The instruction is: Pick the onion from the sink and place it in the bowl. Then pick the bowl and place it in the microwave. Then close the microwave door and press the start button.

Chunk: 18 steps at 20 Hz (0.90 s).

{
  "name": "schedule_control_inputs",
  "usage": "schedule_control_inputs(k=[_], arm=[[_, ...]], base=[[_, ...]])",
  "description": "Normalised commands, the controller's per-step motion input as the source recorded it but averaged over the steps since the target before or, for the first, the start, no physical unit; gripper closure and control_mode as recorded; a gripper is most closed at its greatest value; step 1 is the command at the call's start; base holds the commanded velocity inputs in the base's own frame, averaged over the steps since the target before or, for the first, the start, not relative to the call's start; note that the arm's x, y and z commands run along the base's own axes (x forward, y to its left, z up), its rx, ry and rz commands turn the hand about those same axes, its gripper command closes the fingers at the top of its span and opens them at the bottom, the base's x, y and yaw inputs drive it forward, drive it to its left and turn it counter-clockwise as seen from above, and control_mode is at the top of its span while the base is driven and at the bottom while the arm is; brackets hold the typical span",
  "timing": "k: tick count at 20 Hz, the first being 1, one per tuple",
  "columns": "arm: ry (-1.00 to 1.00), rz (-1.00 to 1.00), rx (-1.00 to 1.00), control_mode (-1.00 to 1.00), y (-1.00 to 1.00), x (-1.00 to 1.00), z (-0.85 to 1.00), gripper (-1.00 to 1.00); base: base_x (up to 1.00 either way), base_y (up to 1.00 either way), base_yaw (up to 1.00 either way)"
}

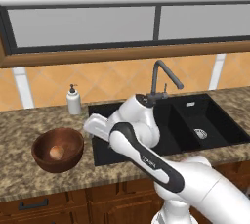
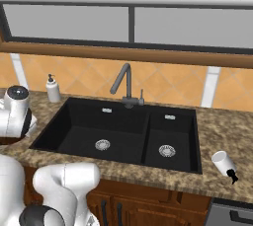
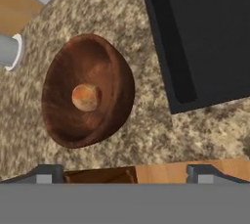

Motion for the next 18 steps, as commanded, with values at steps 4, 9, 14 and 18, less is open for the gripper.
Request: schedule_control_inputs(k=[4, 9, 14, 18], arm=[[0.15, -0.07, -0.01, -1.00, 0.28, 0.33, -0.01, -1.00], [0.21, -0.03, -0.05, -1.00, 0.14, 0.36, 0.00, -1.00], [0.19, -0.01, -0.02, -1.00, 0.14, 0.48, 0.00, -1.00], [0.15, 0.00, -0.04, -1.00, 0.22, 0.46, -0.23, -1.00]], base=[[0.00, 0.00, 0.00], [0.00, 0.00, 0.00], [0.00, 0.00, 0.00], [0.00, 0.00, 0.00]])
